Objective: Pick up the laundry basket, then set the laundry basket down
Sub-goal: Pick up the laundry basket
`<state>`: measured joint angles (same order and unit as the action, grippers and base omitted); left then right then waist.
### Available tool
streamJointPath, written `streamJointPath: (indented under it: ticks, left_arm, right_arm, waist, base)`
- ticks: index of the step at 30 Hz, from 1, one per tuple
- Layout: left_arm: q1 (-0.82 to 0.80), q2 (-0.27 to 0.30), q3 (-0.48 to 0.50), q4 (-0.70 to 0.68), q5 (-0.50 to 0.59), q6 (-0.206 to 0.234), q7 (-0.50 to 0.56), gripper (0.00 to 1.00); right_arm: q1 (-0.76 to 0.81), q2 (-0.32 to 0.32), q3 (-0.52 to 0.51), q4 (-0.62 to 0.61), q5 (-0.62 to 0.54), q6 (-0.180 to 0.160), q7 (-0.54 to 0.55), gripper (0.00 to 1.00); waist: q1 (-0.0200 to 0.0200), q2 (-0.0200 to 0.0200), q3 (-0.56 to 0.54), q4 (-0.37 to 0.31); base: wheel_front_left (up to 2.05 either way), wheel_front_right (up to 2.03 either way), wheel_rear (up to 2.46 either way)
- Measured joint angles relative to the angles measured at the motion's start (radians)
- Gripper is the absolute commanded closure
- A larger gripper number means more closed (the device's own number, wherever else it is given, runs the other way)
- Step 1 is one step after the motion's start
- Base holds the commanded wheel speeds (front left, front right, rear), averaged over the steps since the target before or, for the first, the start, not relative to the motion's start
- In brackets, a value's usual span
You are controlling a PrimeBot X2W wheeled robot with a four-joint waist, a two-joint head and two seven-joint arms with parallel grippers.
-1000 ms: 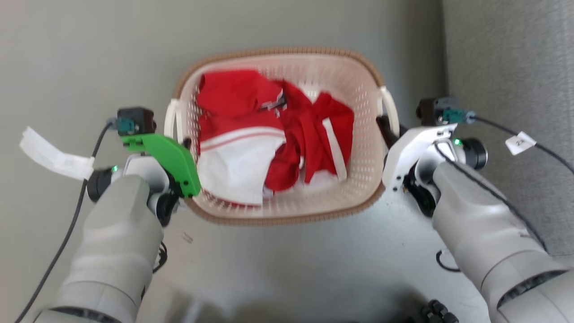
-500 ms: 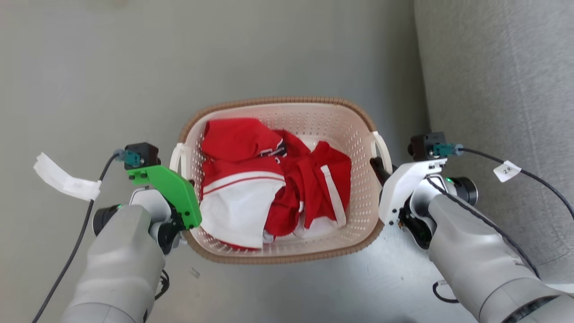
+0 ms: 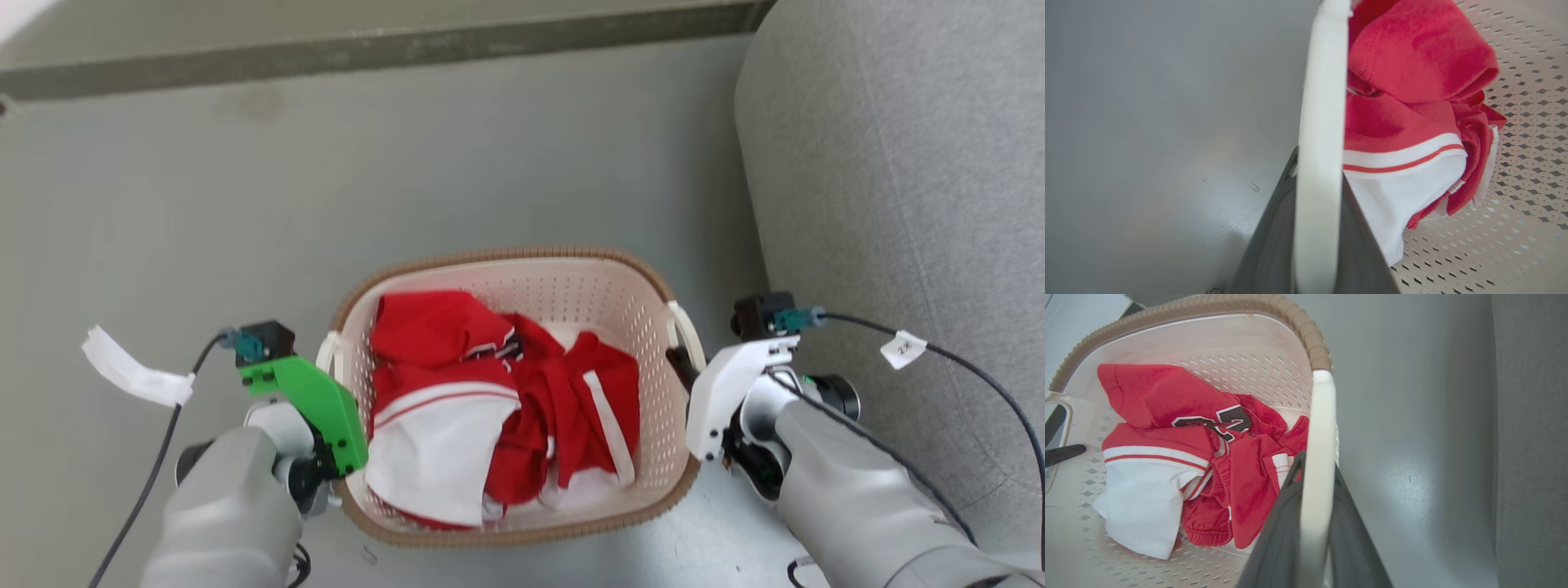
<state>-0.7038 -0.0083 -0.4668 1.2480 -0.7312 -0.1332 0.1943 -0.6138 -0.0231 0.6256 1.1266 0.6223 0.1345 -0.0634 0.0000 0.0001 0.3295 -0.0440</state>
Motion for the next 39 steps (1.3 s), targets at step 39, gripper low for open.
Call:
streamJointPath:
  ticks: [39]
  left_arm:
    - [0.179,0.001,-0.026,0.019,-0.063,0.0,0.104,1.0]
  right_arm:
    - [0.174,-0.003,0.102,-0.009,0.152,-0.001,0.126,1.0]
  waist:
    - [-0.0001,0.0,-0.301,0.014]
  base:
    - [0.0,0.0,0.0]
